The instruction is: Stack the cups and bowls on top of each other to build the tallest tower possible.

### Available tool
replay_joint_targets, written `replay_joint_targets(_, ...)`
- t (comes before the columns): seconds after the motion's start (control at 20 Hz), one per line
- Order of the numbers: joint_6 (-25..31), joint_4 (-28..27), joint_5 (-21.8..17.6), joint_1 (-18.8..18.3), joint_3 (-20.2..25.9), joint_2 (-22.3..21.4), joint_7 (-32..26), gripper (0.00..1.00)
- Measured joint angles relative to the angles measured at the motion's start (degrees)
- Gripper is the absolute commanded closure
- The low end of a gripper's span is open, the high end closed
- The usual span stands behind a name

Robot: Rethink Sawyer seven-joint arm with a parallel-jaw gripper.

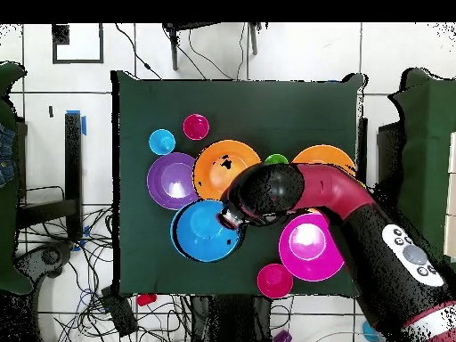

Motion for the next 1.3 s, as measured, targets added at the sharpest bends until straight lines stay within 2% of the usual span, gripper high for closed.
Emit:
replay_joint_targets(0.3,-0.7,-2.4,-0.1,1.4,0.0,1.2,0.0,1.00)
replay_joint_targets(0.6,-4.0,-6.2,-1.2,2.1,-0.1,3.7,0.0,1.00)
replay_joint_targets(1.3,-5.0,-18.8,-3.3,4.7,-0.6,11.1,0.0,1.00)
